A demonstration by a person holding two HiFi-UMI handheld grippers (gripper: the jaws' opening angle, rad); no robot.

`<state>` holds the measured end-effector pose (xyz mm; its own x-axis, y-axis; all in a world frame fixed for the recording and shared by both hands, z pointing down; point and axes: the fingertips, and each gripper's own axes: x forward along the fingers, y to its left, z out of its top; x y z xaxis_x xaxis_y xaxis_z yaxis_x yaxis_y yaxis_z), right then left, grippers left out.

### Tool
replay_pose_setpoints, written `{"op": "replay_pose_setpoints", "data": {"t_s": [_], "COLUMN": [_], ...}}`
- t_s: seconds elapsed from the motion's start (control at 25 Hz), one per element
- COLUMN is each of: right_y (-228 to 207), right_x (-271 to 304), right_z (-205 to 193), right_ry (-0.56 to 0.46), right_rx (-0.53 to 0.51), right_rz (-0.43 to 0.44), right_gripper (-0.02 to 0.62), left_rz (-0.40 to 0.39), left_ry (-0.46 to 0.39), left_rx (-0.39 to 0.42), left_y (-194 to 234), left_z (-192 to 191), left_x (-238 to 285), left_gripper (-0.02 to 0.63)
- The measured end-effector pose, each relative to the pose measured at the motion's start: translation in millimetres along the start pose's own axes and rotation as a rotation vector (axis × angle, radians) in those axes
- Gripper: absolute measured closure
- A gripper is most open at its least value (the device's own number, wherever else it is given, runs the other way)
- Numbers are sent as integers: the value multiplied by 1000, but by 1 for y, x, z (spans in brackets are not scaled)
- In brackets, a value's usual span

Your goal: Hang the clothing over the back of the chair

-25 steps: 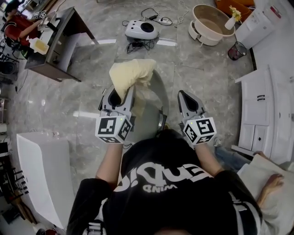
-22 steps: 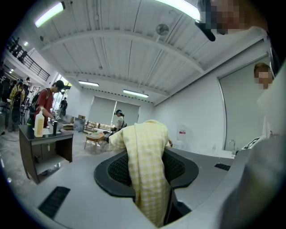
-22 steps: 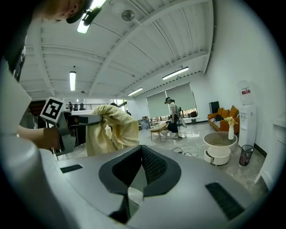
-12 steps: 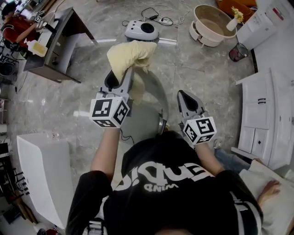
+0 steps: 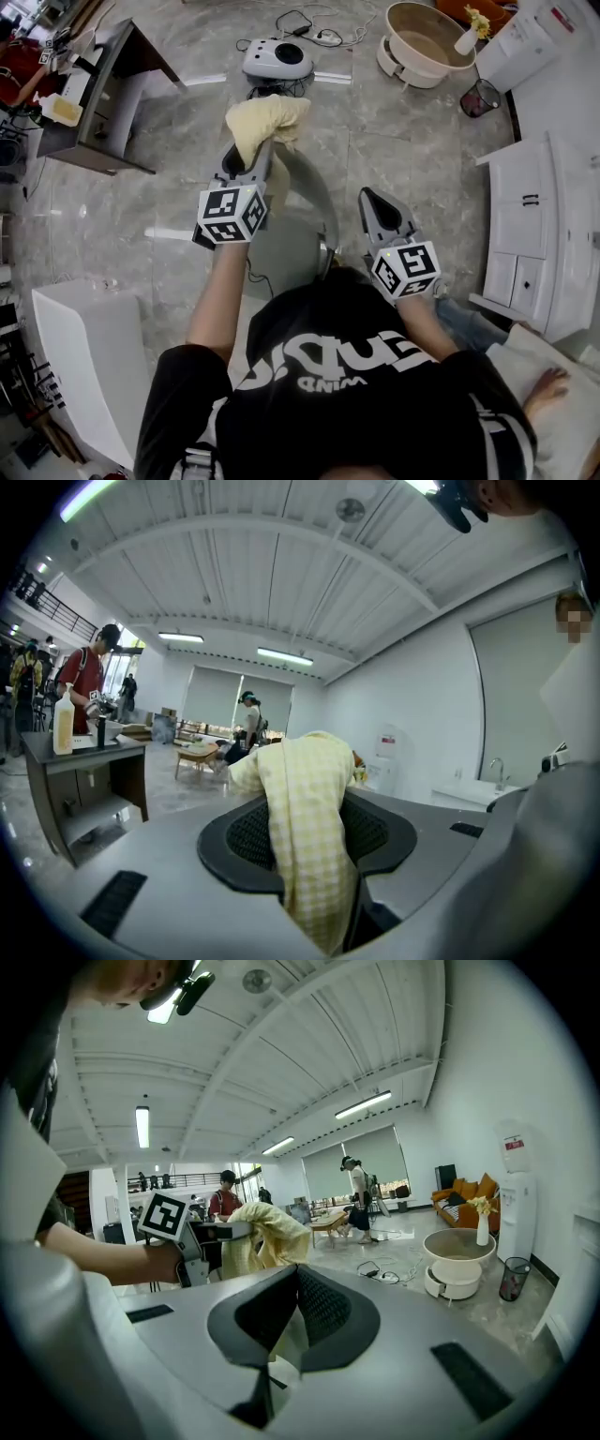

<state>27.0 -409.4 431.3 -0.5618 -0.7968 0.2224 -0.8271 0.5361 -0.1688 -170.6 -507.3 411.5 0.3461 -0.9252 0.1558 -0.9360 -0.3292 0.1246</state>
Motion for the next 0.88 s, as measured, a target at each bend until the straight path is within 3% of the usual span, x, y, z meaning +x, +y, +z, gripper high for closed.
{"op": "replay_pose_setpoints", "data": {"t_s": [0.4,0.88], "right_y": [-12,-28], "right_x": [7,7], "right_z": [-6,-12], "right_ry": [30,69], "right_rx": [8,2], "right_rz": [-18,-52], "right_gripper": [580,580], "left_rz": [19,34], "left_ry": [105,297], "left_rx": [-23,-34], "left_y": [24,36], "left_z": [-76,-166], "left_x": [43,74], "left_gripper": [426,423]}}
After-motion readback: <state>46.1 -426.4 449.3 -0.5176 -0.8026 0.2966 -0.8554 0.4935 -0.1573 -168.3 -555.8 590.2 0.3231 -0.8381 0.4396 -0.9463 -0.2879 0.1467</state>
